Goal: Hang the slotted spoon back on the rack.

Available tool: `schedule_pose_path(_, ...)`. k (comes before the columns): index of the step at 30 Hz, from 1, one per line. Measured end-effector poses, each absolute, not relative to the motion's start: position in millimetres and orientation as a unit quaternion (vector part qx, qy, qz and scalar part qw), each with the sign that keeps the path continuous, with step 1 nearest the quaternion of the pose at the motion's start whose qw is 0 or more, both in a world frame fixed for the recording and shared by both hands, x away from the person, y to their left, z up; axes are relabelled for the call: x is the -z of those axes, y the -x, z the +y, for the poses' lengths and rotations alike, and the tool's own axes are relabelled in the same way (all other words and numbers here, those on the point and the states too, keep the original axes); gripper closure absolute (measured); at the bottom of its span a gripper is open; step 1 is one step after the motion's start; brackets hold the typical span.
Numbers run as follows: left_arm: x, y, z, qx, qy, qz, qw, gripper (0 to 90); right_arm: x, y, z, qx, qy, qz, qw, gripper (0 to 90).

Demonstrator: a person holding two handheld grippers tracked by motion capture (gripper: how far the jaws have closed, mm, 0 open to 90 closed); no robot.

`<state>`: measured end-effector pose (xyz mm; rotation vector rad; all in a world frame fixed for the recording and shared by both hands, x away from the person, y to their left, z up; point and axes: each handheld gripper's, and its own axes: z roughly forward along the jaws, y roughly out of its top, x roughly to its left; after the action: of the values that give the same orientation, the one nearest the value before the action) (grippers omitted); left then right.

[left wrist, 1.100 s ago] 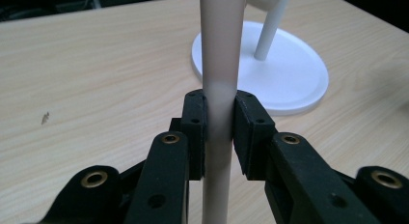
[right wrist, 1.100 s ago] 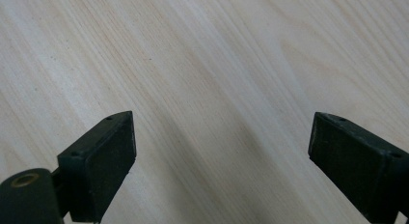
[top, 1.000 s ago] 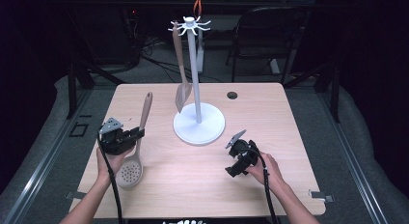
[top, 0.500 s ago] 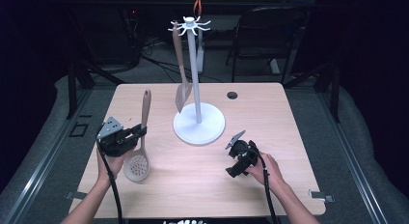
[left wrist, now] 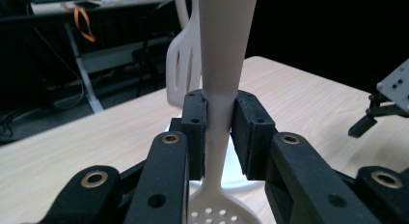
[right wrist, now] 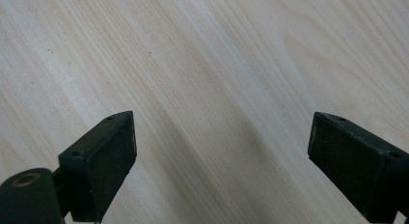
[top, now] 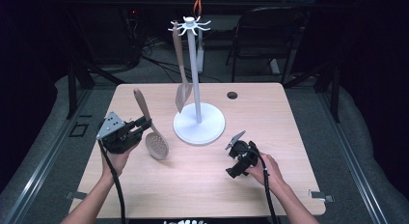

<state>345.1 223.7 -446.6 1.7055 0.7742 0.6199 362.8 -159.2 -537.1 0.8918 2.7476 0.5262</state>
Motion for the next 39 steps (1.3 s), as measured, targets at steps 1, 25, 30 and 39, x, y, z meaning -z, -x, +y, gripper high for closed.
schedule_pose_path(1, 443.9, -346.5, 221.6, -0.262, -0.721, 0.324, 0.553, 76.1, 537.1, -362.6, -159.5, -0.178, -0.302, 0.931, 0.103, 9.4)
schedule_pose_path(25, 414.6, -379.7, 179.7, -0.263, -0.731, 0.316, 0.545, 76.1, 536.9, -362.8, -161.8, -0.179, -0.305, 0.93, 0.103, 9.4)
schedule_pose_path(30, 409.8, -387.7, 174.2, -0.264, -0.732, 0.314, 0.544, 76.1, 537.4, -362.6, -161.7, -0.178, -0.304, 0.93, 0.101, 9.4)
schedule_pose_path(39, 399.7, -402.7, 166.6, -0.258, -0.734, 0.317, 0.542, 76.1, 537.3, -362.7, -162.4, -0.177, -0.306, 0.93, 0.103, 9.4)
